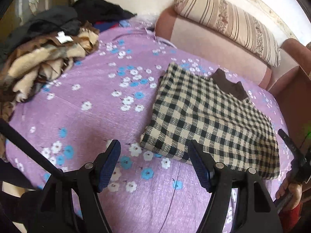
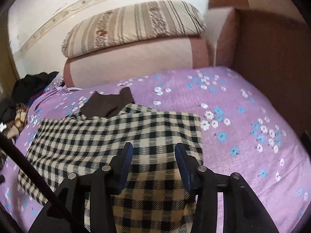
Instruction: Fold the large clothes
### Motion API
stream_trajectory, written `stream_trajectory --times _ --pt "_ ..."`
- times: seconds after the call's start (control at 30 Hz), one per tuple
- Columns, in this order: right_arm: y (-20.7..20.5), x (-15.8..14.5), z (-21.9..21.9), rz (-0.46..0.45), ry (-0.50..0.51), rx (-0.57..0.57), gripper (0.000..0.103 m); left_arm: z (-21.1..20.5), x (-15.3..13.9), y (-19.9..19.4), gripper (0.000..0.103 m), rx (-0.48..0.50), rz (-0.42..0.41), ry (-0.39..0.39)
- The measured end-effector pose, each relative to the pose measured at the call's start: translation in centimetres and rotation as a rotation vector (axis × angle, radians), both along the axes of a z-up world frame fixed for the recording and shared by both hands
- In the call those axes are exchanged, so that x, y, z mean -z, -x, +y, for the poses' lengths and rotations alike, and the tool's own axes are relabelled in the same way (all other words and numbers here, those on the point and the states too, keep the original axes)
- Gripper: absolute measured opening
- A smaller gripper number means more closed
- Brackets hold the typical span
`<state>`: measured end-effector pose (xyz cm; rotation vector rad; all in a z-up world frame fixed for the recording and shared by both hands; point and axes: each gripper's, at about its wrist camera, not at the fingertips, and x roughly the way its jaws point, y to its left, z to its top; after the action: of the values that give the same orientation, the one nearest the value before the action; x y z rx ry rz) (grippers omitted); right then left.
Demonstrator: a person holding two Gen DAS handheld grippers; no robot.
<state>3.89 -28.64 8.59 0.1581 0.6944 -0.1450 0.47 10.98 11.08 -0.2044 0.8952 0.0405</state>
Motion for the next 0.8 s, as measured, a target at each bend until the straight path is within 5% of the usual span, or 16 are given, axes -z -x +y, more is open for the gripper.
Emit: stream_trajectory --times 0.33,0.53,0.63,0.73,0.8 --pt "2.2 2.3 8.2 0.076 0.099 -0.176 0.049 1.7 -2.0 3.9 0.071 -0.032 -0.069 0.028" --pt "3.7 2.8 11.3 0.094 0.111 -0.185 0.049 2.9 -2.2 5.0 0.071 -0.061 -0.081 0.023" --pt "3.6 2.5 12.9 0.027 0.174 -0.198 0.068 3.4 -2.0 4.9 0.071 -0.084 -0.079 0.006" --pt "3.1 4.2 13.3 0.045 0.187 -0.195 0.068 3.4 -1.4 4.3 0.071 -0.097 -0.060 -0.013" --pt "2.3 5.1 13.0 0.092 0.156 -0.209 0.055 3.1 -0.9 3.8 0.071 -0.102 -0.050 -0.016"
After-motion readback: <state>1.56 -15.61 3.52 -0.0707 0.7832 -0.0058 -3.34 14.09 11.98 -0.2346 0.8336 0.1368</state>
